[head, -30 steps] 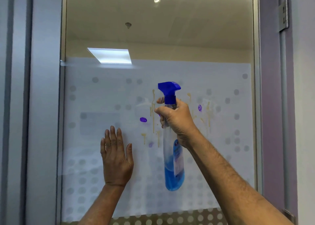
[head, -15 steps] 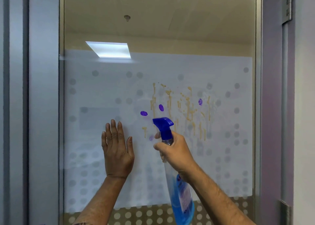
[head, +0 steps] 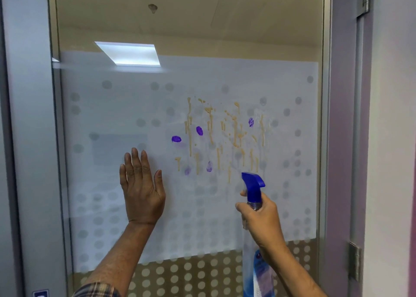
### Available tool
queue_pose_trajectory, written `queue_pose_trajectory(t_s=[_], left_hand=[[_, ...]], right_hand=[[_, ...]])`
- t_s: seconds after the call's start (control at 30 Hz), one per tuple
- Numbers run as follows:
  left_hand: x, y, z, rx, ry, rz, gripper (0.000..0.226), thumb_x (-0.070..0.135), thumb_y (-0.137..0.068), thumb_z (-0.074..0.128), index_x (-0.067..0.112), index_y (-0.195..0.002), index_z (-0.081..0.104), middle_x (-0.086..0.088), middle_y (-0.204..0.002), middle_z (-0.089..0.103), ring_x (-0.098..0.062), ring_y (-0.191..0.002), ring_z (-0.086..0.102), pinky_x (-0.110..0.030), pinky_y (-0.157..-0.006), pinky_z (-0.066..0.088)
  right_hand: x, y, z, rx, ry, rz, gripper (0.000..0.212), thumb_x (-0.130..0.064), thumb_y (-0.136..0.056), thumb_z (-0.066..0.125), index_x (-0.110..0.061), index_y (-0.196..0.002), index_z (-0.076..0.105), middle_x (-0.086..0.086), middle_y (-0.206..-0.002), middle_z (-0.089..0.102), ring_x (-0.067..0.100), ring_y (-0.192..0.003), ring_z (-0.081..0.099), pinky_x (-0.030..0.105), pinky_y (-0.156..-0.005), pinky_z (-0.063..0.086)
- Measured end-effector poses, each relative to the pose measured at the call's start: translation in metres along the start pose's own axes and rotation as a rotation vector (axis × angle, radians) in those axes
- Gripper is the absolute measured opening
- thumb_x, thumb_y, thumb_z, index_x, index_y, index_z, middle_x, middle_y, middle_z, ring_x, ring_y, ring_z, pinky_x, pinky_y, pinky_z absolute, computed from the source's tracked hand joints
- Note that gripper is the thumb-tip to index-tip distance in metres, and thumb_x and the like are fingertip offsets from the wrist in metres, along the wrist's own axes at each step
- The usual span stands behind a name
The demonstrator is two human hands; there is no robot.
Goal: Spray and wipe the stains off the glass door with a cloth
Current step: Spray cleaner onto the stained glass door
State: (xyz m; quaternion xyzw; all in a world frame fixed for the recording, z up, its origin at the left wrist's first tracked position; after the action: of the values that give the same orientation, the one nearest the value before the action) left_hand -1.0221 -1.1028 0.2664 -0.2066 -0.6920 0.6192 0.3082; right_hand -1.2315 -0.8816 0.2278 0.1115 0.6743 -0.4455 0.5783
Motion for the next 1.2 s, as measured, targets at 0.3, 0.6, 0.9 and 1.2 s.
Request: queue_pose_trajectory(t_s=[0.3,0.6,0.9,1.2], left_hand=[[-0.001,-0.001,-0.002,-0.019,0.02,0.0,0.063,0.037,-0.112,0.028,0.004,-0.165,0.019,-0.018,-0.175,0.016,-0.03,-0.164,0.009,-0.05,-0.133,0.011],[0.025,0.003,-0.038,-0.094,0.185,-0.016,0.062,0.032,-0.108,0.039,0.005,-0.163,0.028,-0.015,-0.175,0.018,-0.027,-0.165,0.008,-0.051,-0.132,0.013],[0.132,0.078,-0.121,-0.42,0.62,-0.141,0.046,0.058,-0.1,0.05,0.046,-0.145,0.051,0.02,-0.156,0.049,0.004,-0.152,0.033,-0.032,-0.12,0.034],[0.163,0.142,-0.179,-0.855,0.561,-0.095,0.052,0.078,-0.095,0.039,0.061,-0.144,0.04,0.05,-0.157,0.026,0.017,-0.154,0.01,-0.032,-0.128,0.016]], right_hand=[[0.005,-0.006,-0.029,0.146,-0.065,-0.018,0.03,-0.006,-0.094,0.071,-0.022,-0.119,0.065,0.008,-0.083,0.066,0.02,-0.069,0.06,0.031,-0.063,0.054],[-0.01,0.012,-0.027,0.113,-0.208,-0.081,0.033,-0.012,-0.092,0.076,-0.031,-0.117,0.067,-0.006,-0.064,0.067,0.003,-0.055,0.06,0.017,-0.054,0.055],[-0.031,0.046,-0.022,0.032,-0.296,-0.084,0.038,-0.043,-0.081,0.08,-0.035,-0.116,0.07,-0.01,-0.071,0.068,0.004,-0.068,0.063,0.035,-0.077,0.058],[-0.046,0.093,-0.018,-0.088,-0.329,-0.095,0.038,-0.047,-0.078,0.076,-0.04,-0.114,0.067,-0.012,-0.083,0.074,-0.003,-0.076,0.069,0.018,-0.075,0.054]])
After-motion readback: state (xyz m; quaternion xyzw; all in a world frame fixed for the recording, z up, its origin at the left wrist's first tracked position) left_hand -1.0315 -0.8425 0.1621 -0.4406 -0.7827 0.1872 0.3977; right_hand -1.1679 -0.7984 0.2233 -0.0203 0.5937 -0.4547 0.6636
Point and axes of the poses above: each hand's wrist, its own y-axis away from the middle knuckle, its own z-axis out of the palm, x = y × z, the point moved 5 cm from there along -y, towards the middle knuckle
